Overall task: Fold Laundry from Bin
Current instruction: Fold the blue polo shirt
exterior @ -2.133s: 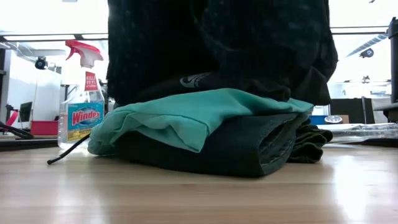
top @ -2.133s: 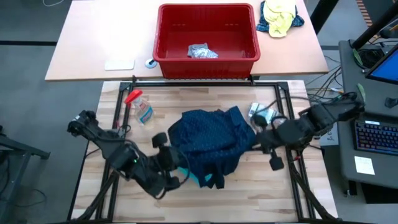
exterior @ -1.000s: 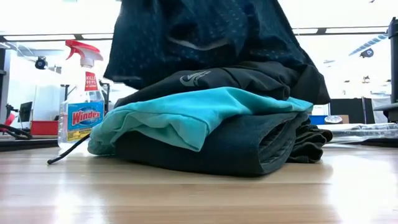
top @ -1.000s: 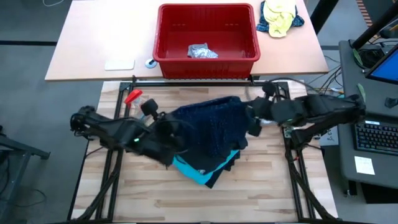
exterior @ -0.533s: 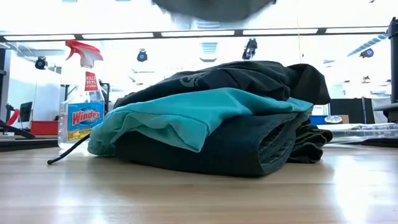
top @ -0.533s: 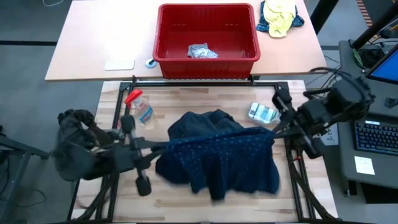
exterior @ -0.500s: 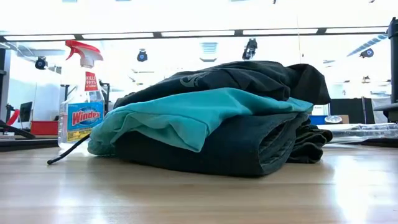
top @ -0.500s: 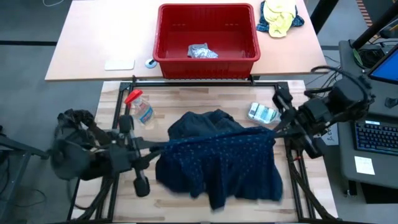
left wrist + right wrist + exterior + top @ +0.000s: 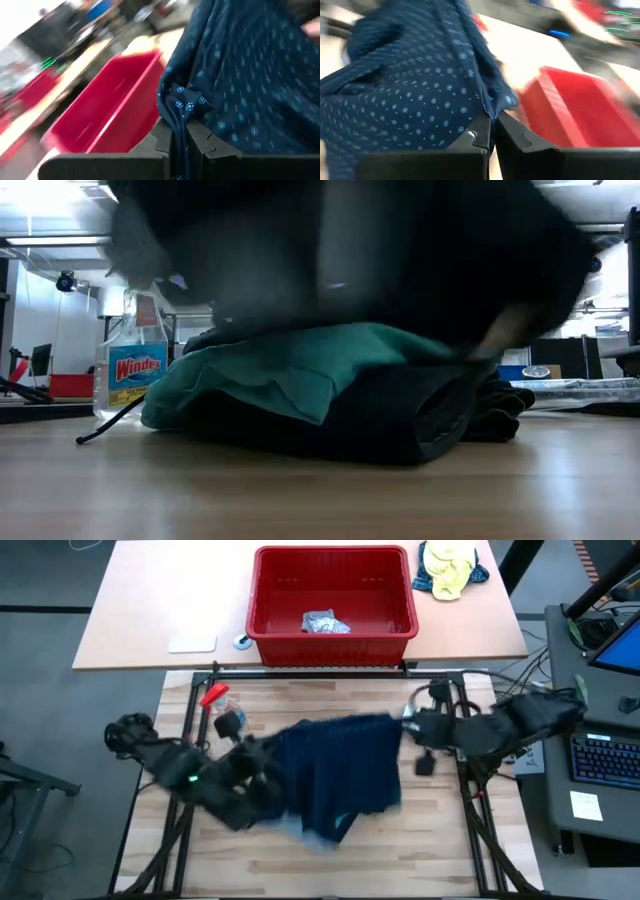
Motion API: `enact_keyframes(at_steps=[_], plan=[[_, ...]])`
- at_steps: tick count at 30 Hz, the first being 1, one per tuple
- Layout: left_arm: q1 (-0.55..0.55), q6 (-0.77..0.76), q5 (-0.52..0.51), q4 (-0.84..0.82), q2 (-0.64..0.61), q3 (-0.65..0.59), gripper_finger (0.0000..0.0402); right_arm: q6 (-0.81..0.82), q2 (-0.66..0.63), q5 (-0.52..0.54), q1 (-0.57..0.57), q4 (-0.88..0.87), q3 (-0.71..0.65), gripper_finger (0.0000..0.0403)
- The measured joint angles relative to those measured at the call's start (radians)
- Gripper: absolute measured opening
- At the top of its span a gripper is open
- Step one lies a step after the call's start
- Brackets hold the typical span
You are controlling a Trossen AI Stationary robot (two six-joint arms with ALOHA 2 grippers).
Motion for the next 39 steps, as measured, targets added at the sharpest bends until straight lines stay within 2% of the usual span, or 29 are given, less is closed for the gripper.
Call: enact_keyframes(at_steps=[2,4,7,10,12,17,20,29,32,39], plan=[[0.049,-0.129,-0.027,-0.109,0.000,-0.067,0.0000,0.014,0.001,0.144,-0.022,-0.007,-0.049,0.0009],[0.096,-0.180,-0.048,-0.138,-0.001,-0.129,0.0000,0.012,0.001,0.229,-0.049,0.009,-0.096,0.0009],[0.157,-0.167,-0.048,-0.120,-0.007,-0.211,0.0000,0.015,0.000,0.250,-0.081,0.039,-0.154,0.0009],[0.184,-0.184,0.030,-0.115,-0.011,-0.275,0.0000,0.071,-0.005,0.197,-0.085,0.036,-0.219,0.0009],[0.182,-0.201,0.106,-0.113,-0.010,-0.314,0.0000,0.118,-0.006,0.126,-0.079,0.034,-0.265,0.0009],[0.130,-0.247,0.309,-0.086,-0.007,-0.370,0.0000,0.242,-0.007,-0.058,-0.045,0.041,-0.359,0.0009],[0.082,-0.225,0.430,-0.014,-0.002,-0.393,0.0000,0.310,-0.007,-0.152,-0.018,0.044,-0.407,0.0009],[-0.063,-0.044,0.484,0.406,-0.001,-0.526,0.0000,0.474,-0.007,-0.391,0.099,0.099,-0.550,0.0009],[-0.072,-0.030,0.484,0.535,-0.001,-0.590,0.0000,0.491,-0.007,-0.411,0.127,0.147,-0.587,0.0009],[-0.071,-0.052,0.518,0.693,-0.001,-0.749,0.0003,0.490,-0.007,-0.424,0.134,0.244,-0.682,0.0009]])
